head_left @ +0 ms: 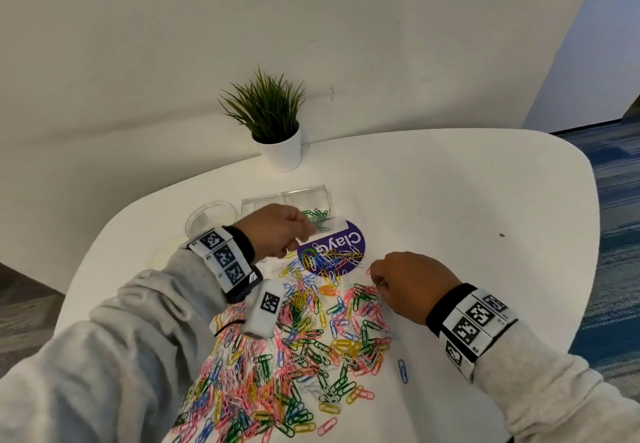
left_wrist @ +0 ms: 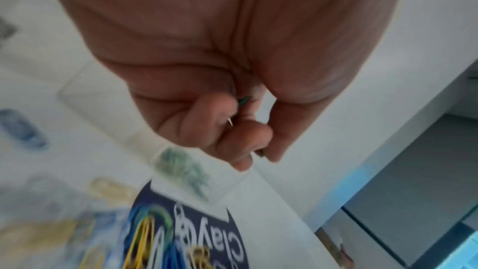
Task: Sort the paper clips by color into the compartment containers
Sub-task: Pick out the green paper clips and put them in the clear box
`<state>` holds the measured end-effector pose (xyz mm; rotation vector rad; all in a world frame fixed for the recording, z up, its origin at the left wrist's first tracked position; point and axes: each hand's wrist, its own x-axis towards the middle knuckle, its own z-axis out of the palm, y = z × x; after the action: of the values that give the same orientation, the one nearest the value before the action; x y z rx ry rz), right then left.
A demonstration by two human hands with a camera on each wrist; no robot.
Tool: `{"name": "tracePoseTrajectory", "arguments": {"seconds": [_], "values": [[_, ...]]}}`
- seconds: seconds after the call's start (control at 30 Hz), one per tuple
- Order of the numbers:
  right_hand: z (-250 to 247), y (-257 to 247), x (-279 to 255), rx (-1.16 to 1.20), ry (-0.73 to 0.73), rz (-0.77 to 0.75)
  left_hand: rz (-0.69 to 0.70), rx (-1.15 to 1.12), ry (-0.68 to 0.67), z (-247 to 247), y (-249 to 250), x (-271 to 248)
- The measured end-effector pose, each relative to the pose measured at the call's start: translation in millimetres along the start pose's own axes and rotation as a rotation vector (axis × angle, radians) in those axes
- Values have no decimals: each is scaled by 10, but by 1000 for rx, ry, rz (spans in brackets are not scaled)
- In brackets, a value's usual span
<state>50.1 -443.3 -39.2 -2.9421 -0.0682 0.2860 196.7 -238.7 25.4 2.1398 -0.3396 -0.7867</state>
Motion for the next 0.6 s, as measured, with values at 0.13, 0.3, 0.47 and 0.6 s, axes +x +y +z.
{"name": "tracePoseTrajectory", "arguments": {"seconds": [0.13,0.3,0.47,0.6], "values": [[0,3,3,101,-43,29,200,445,215,-167,147,231],[-201,-13,88,232,-69,11,285,802,161,-146,243,485],[-657,-149,493,411,172,0,271,688,126,-155,246,560],[-888,-349,968,493,284,6,269,564,188,-172,261,522]]}}
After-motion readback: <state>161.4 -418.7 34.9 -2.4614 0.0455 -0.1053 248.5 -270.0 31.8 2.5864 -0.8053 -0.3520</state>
